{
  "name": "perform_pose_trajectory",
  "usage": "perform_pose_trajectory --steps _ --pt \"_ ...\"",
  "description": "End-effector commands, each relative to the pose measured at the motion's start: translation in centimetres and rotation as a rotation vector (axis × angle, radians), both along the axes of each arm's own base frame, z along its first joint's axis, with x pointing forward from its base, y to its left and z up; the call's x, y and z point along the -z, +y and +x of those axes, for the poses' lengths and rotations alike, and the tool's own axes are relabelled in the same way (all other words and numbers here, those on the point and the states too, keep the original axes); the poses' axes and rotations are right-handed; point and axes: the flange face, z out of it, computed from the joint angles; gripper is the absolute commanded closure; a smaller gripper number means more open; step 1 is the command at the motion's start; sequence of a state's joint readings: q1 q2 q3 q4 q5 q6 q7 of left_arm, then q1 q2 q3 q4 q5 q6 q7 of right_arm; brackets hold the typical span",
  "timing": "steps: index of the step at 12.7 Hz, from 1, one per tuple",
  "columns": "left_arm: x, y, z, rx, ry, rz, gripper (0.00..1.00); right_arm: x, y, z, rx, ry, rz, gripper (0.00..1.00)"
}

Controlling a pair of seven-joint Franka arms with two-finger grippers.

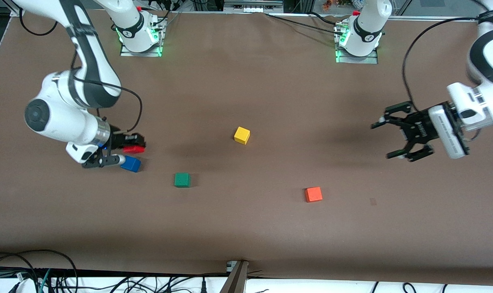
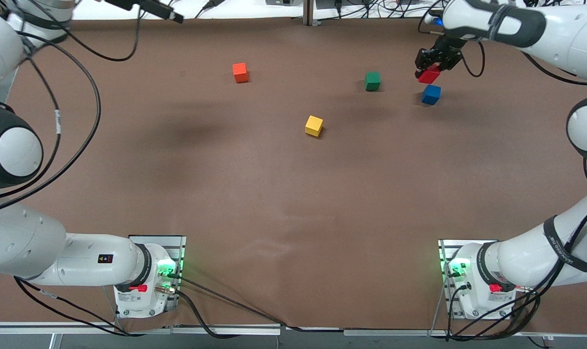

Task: Pass red block to right arm, stack on blue

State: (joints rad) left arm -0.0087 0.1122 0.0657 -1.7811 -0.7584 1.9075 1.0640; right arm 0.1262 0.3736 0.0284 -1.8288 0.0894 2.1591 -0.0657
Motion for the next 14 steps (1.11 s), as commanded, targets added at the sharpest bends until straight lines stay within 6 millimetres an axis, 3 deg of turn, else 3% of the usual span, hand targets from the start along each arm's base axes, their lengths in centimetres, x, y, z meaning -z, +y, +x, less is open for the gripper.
perform_pose_trajectory --steps 1,3,6,9,14 --pt "-1.9 3.1 -2.3 -0.05 0.072 0.182 0.0 3.4 -3.5 3.0 -0.043 -0.093 -0.07 0.99" --pt "-3.0 4.8 -3.2 -0.117 0.11 0.314 0.0 6.4 -4.8 3.8 -0.089 -0.155 -0.065 0.99" --pt "-5.0 7.5 -4.5 -0.236 0.182 0.447 0.0 6.8 -5.0 2.3 -0.094 -0.129 -0.066 0.99" --pt "-8.0 6.9 -5.6 -0.358 0.296 0.589 0.0 6.2 -5.0 0.2 -0.101 -0.113 -0.069 0.99" --pt "-9.9 5.9 -7.1 -0.58 0.478 0.657 0.0 7.4 -4.9 -1.4 -0.13 -0.107 -0.086 0.98"
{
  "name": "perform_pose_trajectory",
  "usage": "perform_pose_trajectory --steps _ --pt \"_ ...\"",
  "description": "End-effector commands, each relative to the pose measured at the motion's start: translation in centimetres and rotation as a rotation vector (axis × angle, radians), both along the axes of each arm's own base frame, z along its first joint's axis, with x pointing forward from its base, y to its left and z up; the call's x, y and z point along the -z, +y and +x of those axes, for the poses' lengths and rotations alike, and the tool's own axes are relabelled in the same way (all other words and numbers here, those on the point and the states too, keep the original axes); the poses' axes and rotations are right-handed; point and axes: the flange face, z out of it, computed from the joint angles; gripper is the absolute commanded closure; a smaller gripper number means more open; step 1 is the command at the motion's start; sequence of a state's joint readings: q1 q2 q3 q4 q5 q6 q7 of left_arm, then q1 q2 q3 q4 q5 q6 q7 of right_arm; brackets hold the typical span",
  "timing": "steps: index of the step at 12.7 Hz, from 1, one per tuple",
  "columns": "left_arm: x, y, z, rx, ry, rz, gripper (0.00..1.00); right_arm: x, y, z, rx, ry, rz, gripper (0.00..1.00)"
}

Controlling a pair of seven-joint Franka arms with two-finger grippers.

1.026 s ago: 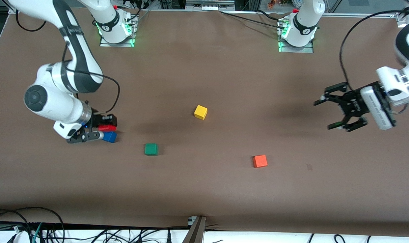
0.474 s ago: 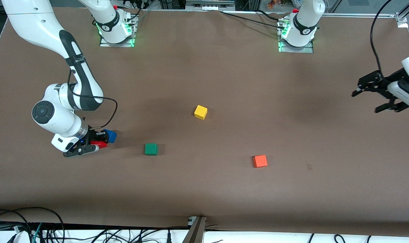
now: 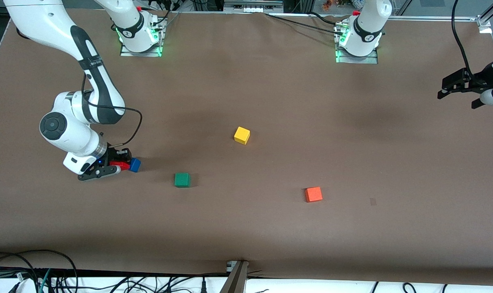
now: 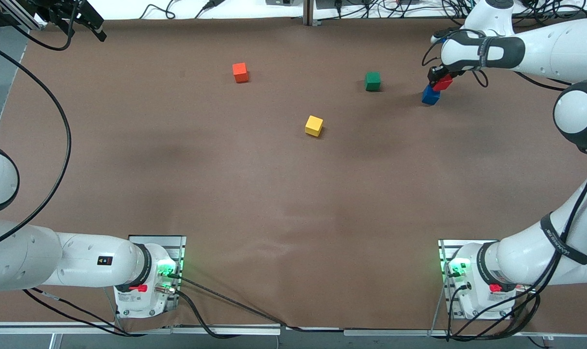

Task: Pass red block to right arm, stack on blue

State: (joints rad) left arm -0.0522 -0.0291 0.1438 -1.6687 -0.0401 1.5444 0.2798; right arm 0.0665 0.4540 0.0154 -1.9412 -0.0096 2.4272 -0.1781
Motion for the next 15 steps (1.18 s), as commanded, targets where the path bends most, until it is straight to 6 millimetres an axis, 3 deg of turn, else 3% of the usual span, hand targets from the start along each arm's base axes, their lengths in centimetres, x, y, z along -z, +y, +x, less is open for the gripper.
perform_pose_trajectory --steps 1,5,6,7,8,9,13,15 --pt "-1.6 -1.0 -0.4 -0.122 0.043 0.068 0.0 0.2 0.3 -1.2 -0.052 -0.036 -0.024 0.98" --pt "-2.2 -1.6 0.7 -0.231 -0.002 0.08 0.0 0.1 1.0 -1.0 -0.051 -0.061 -0.024 0.96" --pt "-1.9 -1.6 1.5 -0.234 -0.004 0.084 0.0 0.2 1.1 -1.0 -0.053 -0.061 -0.024 0.94" --pt "-2.3 -1.6 1.8 -0.236 -0.015 0.08 0.0 0.3 1.1 -1.1 -0.053 -0.061 -0.024 0.82" --pt "-2.2 -1.6 2.0 -0.237 -0.014 0.073 0.0 0.4 1.1 -1.0 -0.053 -0.064 -0.024 0.5" --pt "-2.2 -1.6 2.0 -0.236 -0.013 0.073 0.0 0.3 1.2 -1.0 -0.053 -0.066 -0.022 0.01" --pt "-2.6 -1.5 2.1 -0.231 -0.027 0.08 0.0 -0.5 1.4 -0.7 -0.063 -0.075 -0.022 0.0" --pt "-2.6 -1.4 2.1 -0.215 -0.026 0.083 0.0 -2.7 1.6 -0.6 -0.06 -0.101 -0.019 0.0"
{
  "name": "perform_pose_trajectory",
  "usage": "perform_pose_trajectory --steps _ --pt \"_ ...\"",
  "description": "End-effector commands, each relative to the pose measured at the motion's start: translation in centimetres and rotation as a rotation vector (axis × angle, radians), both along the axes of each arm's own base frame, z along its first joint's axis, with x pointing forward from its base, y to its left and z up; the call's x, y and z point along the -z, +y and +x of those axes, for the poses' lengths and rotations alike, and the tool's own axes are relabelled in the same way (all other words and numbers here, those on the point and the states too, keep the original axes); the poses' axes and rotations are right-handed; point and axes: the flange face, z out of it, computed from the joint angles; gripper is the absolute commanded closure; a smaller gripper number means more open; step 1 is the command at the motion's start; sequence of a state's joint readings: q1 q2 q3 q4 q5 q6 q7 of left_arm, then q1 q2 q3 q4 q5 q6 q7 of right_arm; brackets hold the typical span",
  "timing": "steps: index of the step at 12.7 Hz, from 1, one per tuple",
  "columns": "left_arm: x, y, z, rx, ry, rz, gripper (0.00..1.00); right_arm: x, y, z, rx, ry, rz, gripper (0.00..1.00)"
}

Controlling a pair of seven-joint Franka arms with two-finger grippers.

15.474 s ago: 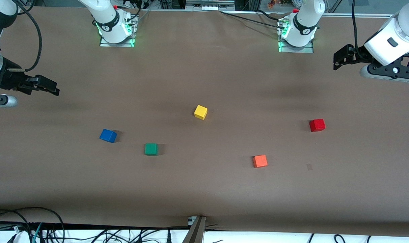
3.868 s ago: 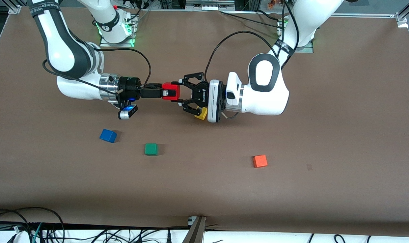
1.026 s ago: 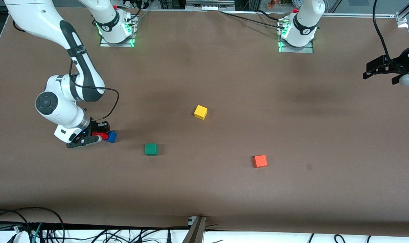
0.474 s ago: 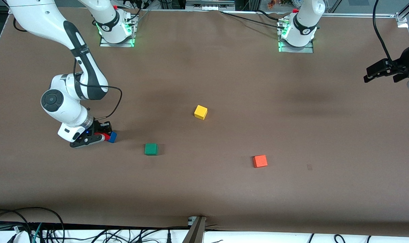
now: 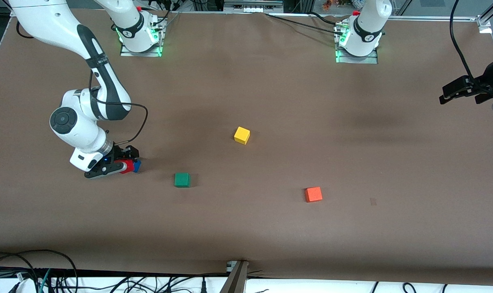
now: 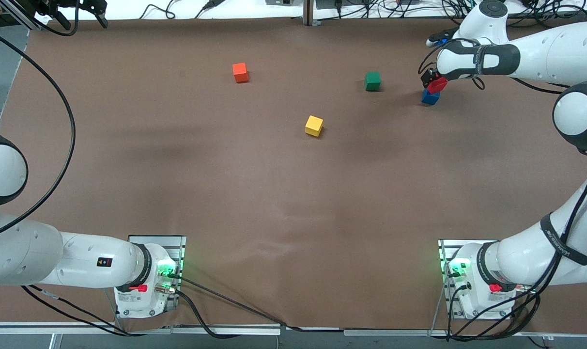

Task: Pass red block to right arm, stack on blue

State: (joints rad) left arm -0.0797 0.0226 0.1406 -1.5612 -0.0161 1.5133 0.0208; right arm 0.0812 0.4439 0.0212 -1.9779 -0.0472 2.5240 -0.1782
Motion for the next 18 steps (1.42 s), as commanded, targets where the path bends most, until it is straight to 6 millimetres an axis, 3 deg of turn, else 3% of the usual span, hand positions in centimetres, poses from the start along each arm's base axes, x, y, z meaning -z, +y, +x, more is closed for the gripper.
perform_pose_trajectory --steps 1,5,7,9,10,12,13,15,18 --pt "-0.7 0.0 0.4 0.035 -0.011 0.029 0.0 -4.8 0.2 -0.2 -0.01 -0.031 -0.008 0.0" --pt "-0.4 -0.8 0.6 0.115 0.001 0.022 0.0 -16.3 -0.4 1.6 0.017 0.123 -0.036 0.0" --pt "-1.0 -0.4 0.9 0.109 -0.014 0.025 0.0 -23.1 -0.9 1.9 0.039 0.189 -0.05 0.0" --pt "-1.0 -0.1 0.9 0.106 -0.016 0.022 0.0 -29.1 -4.3 2.3 0.101 0.157 -0.044 0.0" --pt "-0.9 -0.4 1.1 0.106 -0.012 0.024 0.0 -31.0 -5.5 2.4 0.124 0.127 -0.043 0.0" --pt "-0.7 -0.7 1.1 0.102 -0.007 0.023 0.0 -31.6 -8.0 2.3 0.197 0.119 -0.046 0.0" --pt "-0.8 -0.9 1.1 0.106 -0.008 0.022 0.0 -31.7 -8.0 2.2 0.194 0.124 -0.062 0.0" --pt "-0.8 -1.0 1.1 0.108 -0.01 0.022 0.0 -35.7 -6.9 0.0 0.194 0.098 -0.016 0.0" --pt "-1.4 -1.3 1.2 0.111 -0.022 0.018 0.0 -36.6 -6.1 -1.8 0.266 0.141 0.015 0.0"
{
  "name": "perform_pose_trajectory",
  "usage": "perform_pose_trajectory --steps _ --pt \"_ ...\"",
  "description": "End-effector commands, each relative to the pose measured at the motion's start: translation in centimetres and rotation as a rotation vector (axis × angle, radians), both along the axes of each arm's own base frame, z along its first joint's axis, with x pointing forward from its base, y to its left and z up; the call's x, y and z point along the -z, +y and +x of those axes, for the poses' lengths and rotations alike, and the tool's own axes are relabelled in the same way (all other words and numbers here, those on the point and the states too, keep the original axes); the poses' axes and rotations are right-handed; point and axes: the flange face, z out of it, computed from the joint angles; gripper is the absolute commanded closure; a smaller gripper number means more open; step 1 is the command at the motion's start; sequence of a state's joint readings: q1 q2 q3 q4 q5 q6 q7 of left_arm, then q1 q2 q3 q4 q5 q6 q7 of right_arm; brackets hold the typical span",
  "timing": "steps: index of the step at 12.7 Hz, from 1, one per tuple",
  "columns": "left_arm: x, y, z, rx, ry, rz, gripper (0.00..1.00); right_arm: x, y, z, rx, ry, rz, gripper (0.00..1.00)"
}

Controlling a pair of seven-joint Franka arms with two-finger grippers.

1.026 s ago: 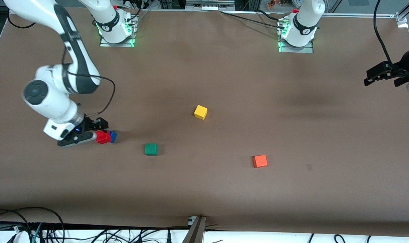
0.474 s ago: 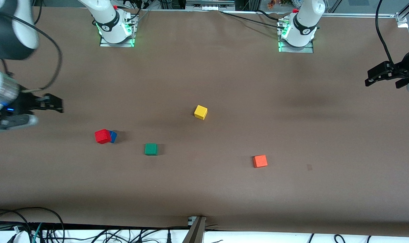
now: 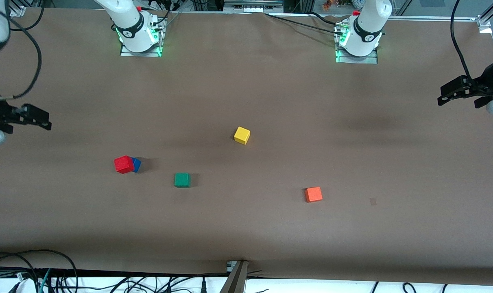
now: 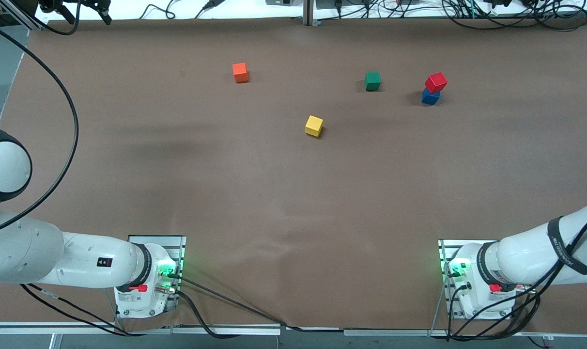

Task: Pass red block to right arm, stack on blue

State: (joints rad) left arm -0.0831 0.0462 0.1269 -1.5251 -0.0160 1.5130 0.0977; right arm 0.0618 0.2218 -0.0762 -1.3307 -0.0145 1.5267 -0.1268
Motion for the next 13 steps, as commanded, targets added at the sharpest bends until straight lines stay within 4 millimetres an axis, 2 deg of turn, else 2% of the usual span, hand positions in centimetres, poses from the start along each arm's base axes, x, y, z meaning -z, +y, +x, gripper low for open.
perform_pose_trajectory --steps 1,6,9,11,13 --pt "-1.0 -0.3 0.4 0.017 -0.01 0.019 0.0 -1.1 0.7 -2.0 0.144 0.016 0.041 0.0" --pt "-1.0 -0.4 0.4 0.017 -0.01 0.015 0.0 0.0 0.3 -6.0 0.17 -0.077 0.048 0.0" --pt "-1.0 -0.3 0.4 0.015 -0.01 0.015 0.0 -0.2 0.3 -6.1 0.149 -0.058 0.043 0.0" --pt "-1.0 -0.3 0.4 0.015 -0.01 0.015 0.0 -0.5 -0.1 -4.7 0.156 -0.07 0.05 0.0" --pt "-0.9 -0.3 0.4 0.015 -0.009 0.015 0.0 0.0 -0.4 -4.5 0.161 -0.056 0.051 0.0"
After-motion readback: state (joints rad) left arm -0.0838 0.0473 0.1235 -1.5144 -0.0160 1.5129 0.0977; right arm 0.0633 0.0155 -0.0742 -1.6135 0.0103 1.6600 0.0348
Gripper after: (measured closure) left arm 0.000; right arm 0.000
